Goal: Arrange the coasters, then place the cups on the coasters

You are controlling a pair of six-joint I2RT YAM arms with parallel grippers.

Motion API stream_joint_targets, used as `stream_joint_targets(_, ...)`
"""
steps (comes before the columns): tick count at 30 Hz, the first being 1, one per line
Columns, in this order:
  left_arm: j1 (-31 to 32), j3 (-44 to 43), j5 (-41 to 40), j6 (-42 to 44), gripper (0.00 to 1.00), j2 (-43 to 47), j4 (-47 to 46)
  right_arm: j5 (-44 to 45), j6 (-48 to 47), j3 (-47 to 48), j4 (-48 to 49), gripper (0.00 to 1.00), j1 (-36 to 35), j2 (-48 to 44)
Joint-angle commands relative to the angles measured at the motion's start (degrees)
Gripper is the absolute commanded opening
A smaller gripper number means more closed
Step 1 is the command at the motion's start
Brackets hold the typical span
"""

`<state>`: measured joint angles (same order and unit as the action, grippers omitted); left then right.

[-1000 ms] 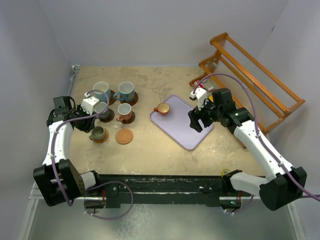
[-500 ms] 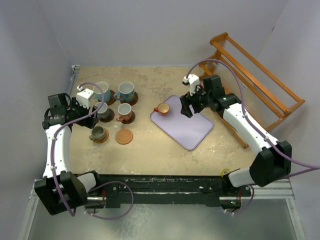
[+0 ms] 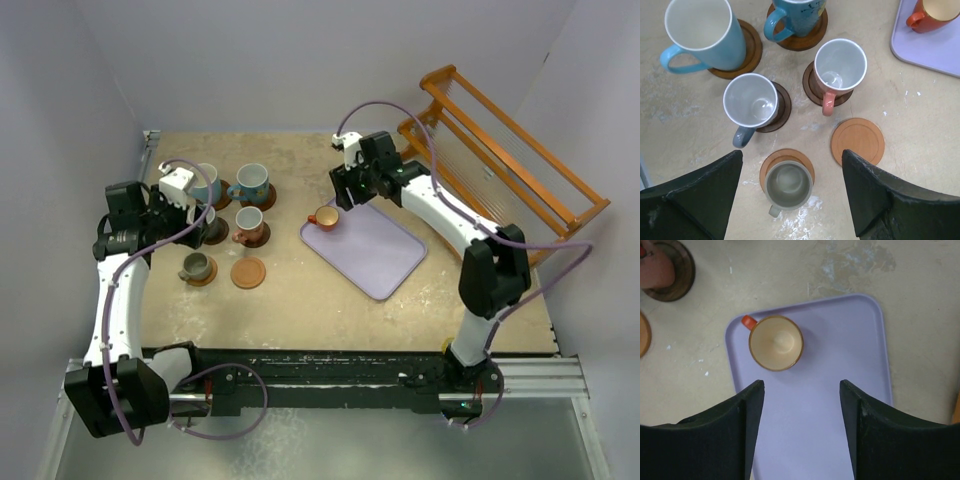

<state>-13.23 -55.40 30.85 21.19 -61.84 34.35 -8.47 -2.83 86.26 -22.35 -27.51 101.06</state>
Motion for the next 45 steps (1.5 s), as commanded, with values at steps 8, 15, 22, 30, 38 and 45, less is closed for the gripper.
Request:
stream_joint_targets(8, 2.60, 2.18, -0.83, -5.11, 0.79, 4.52, -6.18, 5.91, 6.18, 12.76, -5.72, 0.51, -1.27, 13.36)
stream_joint_targets(15, 2.60, 3.35, -1.21, -5.10, 0.80, 5.55, -6.84, 5.11, 6.95, 15.48, -7.35, 0.41, -1.45, 17.99)
stream_joint_targets(22, 2.68, 3.70, -1.14, -5.28, 0.80, 6.02, -7.17, 3.94, 7.21, 16.91, -8.24, 0.35, -1.82, 19.71)
stream_joint_targets(30, 2.60, 4.40, -1.15, -5.20, 0.80, 6.17, -7.63, 2.86, 7.36, 18.23, -9.25, 0.29, -2.13, 21.83)
stream_joint_targets(38, 2.61, 4.73, -1.26, -5.17, 0.81, 6.27, -7.80, 2.71, 7.31, 18.82, -9.73, 0.21, -2.40, 22.79)
stream_joint_targets(45, 2.61, 4.94, -1.47, -5.15, 0.81, 6.51, -7.98, 2.27, 7.36, 18.79, -10.23, 0.07, -2.42, 21.58)
